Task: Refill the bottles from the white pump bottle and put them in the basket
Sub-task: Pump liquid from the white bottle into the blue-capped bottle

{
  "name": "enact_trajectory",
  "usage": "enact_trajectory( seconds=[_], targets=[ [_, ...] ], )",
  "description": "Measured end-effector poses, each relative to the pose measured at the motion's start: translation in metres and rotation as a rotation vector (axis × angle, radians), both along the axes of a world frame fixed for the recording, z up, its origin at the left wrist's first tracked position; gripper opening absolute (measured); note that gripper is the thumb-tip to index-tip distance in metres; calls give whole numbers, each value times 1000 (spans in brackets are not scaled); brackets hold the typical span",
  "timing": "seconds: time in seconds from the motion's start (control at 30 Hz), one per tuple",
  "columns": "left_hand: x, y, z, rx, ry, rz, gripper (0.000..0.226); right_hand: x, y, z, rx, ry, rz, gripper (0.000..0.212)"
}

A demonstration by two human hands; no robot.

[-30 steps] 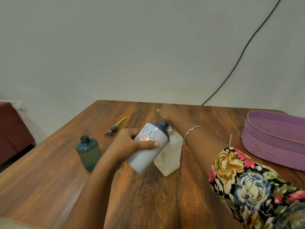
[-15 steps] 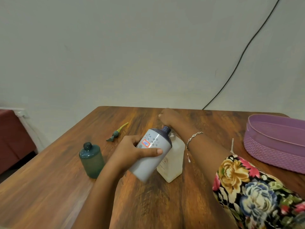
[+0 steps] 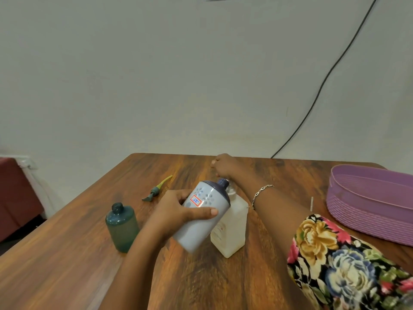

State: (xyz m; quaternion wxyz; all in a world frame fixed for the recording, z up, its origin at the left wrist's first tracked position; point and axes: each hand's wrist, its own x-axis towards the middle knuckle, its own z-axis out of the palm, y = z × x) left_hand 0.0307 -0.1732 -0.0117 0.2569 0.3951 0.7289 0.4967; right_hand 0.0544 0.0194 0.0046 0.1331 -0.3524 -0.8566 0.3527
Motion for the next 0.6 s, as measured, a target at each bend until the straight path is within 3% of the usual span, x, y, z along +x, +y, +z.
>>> enact_trajectory(
  seconds=[0.1,0.3,0.47,0.6],
  targets=[
    [1,1,-7,-28,6,-16,51,4,1,-6,57,-108,-9,37],
    [-6,3,-10,-48,17,-6,68,-2,-1,-9,-22,-128,-26,33],
    [-1,-2,-8,31,3,16,47,0,-11,12,-135,-76,15,12],
    [-3,-4,-6,40,1,12,36,2,-15,17,-27,-205,94,28]
  ],
)
